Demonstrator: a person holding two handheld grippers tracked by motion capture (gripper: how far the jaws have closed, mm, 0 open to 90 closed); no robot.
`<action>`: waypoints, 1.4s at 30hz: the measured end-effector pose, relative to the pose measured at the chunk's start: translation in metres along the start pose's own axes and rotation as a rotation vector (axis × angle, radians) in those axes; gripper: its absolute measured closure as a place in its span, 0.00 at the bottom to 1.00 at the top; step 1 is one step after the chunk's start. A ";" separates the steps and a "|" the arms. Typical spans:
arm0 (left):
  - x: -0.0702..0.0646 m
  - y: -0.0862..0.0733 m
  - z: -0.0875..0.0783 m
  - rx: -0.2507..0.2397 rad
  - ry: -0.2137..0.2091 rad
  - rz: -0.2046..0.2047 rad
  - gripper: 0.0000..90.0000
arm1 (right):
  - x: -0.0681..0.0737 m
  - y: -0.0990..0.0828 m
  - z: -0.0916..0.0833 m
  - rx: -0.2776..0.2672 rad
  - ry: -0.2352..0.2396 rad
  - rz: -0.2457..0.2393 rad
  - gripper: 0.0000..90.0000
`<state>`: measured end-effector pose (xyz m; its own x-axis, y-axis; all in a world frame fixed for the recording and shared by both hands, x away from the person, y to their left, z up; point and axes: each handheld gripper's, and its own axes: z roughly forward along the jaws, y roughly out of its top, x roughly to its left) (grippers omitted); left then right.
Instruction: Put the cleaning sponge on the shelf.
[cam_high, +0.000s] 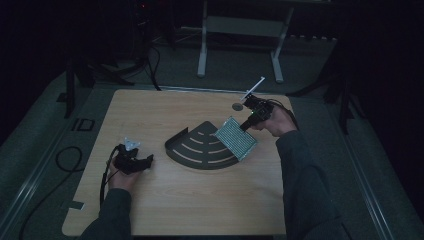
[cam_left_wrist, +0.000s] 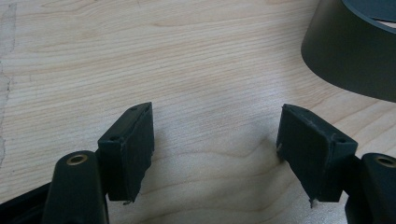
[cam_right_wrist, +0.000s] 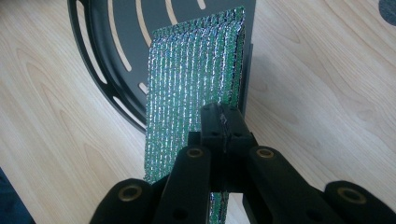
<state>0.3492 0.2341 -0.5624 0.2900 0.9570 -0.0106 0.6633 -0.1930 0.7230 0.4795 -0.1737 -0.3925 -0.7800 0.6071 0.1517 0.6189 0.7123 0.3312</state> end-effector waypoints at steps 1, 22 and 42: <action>0.000 0.000 0.000 0.000 0.000 0.000 0.31 | 0.000 0.000 0.000 0.000 0.000 0.000 1.00; 0.000 0.000 0.000 0.000 -0.001 0.001 0.31 | -0.002 0.013 0.022 -0.005 -0.004 0.032 1.00; 0.000 0.000 0.000 0.000 -0.001 0.001 0.31 | 0.003 0.021 0.045 0.008 -0.021 0.034 1.00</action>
<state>0.3493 0.2339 -0.5624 0.2915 0.9565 -0.0106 0.6633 -0.1941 0.7228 0.4945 -0.1412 -0.4270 -0.7562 0.6385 0.1431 0.6459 0.6935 0.3190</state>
